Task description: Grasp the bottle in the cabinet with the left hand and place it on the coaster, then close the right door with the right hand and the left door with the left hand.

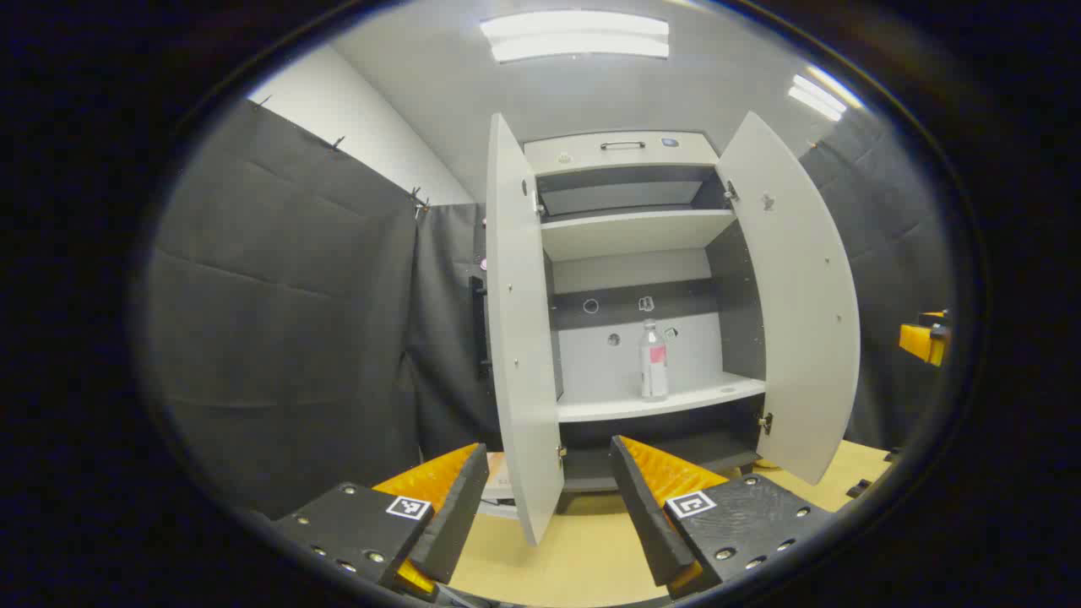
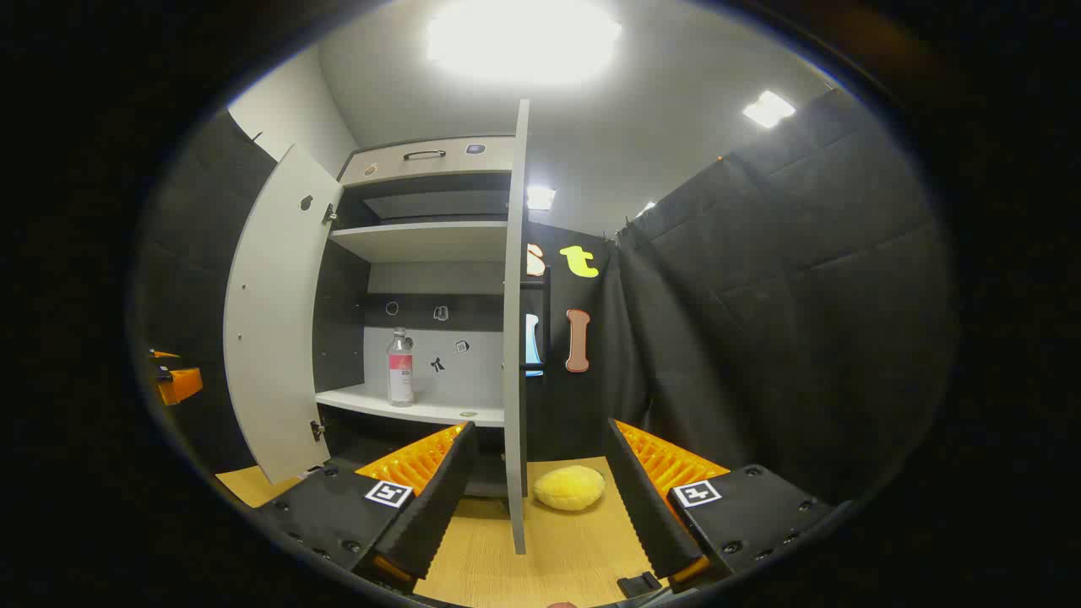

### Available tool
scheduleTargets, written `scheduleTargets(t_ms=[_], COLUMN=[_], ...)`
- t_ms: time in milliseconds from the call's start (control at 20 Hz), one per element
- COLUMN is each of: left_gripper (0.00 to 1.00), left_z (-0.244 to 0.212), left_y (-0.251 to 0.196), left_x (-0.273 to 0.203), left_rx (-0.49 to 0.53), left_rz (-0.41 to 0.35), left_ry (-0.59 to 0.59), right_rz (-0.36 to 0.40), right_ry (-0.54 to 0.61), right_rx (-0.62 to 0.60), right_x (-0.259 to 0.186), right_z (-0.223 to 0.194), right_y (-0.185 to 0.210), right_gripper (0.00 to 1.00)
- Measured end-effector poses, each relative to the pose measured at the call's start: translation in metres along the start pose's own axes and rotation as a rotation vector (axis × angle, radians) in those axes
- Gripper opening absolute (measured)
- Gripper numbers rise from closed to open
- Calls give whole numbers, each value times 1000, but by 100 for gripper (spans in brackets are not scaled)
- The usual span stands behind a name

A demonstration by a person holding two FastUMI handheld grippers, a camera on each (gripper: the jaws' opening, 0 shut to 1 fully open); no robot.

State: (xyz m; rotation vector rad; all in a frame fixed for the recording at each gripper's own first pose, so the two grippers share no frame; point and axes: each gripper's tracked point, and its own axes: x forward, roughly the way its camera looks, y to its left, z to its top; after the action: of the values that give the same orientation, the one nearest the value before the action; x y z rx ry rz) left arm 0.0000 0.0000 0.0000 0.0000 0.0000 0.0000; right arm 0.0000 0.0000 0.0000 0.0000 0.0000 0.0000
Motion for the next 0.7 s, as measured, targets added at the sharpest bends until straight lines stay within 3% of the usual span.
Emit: scheduleTargets(t_ms=[50, 100, 500, 700], left_gripper=[92, 85, 85, 85], left_z=[1, 2, 5, 6], left_y=[-1, -3, -10, -36], left_x=[-1, -1, -5, -1], left_rx=[-1, -3, -14, -8], left_rz=[-1, -1, 4, 5], left_ry=[-2, -4, -10, -8], right_rz=[1, 2, 27, 49], right_ry=[1, -1, -4, 7], right_rx=[-3, -7, -17, -6], right_x=[-1, -1, -1, 2], right_z=[0, 0, -2, -10], right_y=[0, -1, -10, -18], right_gripper=[96, 96, 96, 96])
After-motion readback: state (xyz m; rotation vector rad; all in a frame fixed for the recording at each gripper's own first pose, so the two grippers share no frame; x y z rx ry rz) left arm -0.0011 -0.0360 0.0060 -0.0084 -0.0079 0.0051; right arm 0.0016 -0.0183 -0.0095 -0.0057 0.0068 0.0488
